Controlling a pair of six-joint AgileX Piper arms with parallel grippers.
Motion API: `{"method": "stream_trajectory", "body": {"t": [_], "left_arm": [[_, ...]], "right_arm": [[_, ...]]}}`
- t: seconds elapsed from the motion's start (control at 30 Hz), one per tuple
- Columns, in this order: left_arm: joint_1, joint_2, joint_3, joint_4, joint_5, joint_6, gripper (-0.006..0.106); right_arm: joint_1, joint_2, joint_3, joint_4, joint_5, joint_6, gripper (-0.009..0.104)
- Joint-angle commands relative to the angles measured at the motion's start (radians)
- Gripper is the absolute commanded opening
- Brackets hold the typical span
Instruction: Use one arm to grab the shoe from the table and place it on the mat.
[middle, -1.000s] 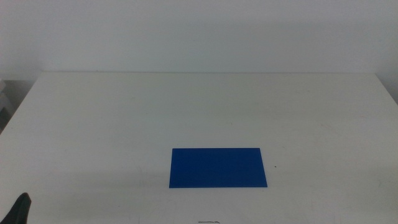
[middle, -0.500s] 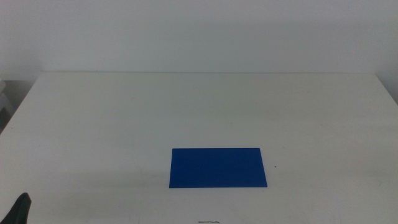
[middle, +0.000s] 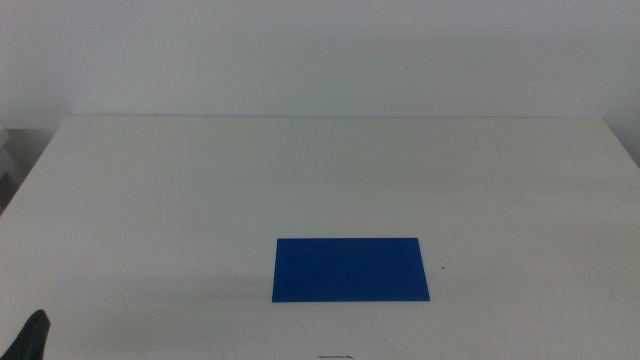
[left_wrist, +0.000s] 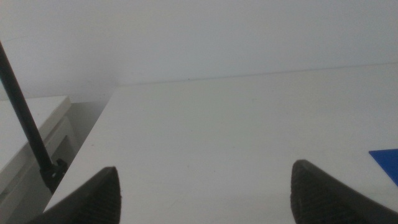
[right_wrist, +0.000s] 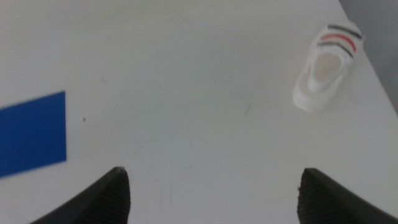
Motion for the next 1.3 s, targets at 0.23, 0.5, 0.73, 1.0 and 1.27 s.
{"method": "stream_trajectory", "body": {"t": [0.23,0.5,0.73,1.0,1.27], "left_arm": [[-0.004,-0.019,-0.003,-0.009,-0.083,-0.015,0.094],[-0.004,-0.019,-0.003,-0.009,-0.083,-0.015,0.094],[-0.004,-0.019,-0.003,-0.009,-0.083,-0.015,0.094],[-0.004,-0.019,-0.003,-0.009,-0.083,-0.015,0.094],[-0.004,-0.019,-0.003,-0.009,-0.083,-0.015,0.094]], "right_arm": [[0.003,0.170,-0.199,-0.122,0.096,0.189,0.086],[0.003,0.390,-0.423,-0.138,0.289,0.218,0.086],[-0.084,0.528,-0.498,-0.136,0.235,0.215,0.086],[-0.204,0.641,-0.499,-0.113,0.182,0.218,0.086],[-0.338,0.771,-0.499,-0.082,0.160,0.278,0.086]]}}
